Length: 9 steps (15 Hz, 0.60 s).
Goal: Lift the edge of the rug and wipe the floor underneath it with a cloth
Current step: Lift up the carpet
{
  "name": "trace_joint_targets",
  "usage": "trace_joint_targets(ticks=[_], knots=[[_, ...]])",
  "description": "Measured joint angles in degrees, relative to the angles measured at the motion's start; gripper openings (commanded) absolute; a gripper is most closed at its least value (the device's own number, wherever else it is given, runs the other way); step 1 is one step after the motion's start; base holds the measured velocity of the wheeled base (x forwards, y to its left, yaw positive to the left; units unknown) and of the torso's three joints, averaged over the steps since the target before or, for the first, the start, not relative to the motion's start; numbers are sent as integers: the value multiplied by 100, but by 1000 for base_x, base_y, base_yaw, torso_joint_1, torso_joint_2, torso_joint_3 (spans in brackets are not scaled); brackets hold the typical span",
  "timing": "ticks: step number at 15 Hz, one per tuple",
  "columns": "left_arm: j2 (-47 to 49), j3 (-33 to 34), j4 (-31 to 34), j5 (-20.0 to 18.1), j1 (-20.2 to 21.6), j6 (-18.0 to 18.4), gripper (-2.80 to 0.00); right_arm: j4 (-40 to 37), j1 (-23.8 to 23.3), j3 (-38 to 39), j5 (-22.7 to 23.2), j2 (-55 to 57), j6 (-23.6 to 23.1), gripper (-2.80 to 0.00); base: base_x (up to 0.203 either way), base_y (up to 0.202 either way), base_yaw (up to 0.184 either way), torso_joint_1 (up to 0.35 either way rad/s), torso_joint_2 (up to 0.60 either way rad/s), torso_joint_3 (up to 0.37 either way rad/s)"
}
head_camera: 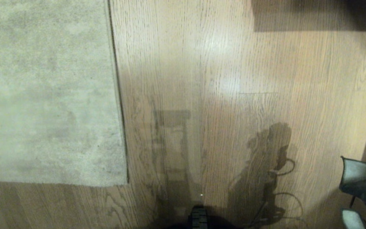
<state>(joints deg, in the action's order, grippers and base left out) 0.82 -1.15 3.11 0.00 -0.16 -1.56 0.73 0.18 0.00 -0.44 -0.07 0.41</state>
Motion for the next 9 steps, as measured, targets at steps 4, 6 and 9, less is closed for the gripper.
trace_joint_targets(ticks=[4,6,9], knots=[[-43,0,-13,-2,0,5,-280,-2,0,0,-2,0,2,-280,0,0,0,0,0,0],[-68,0,-24,-10,-2,20,-280,0,0,0,0,0,2,-280,0,0,0,0,0,0],[-6,-242,-3,-108,-2,13,-280,-2,0,0,0,0,0,-280,0,0,0,0,0,0]])
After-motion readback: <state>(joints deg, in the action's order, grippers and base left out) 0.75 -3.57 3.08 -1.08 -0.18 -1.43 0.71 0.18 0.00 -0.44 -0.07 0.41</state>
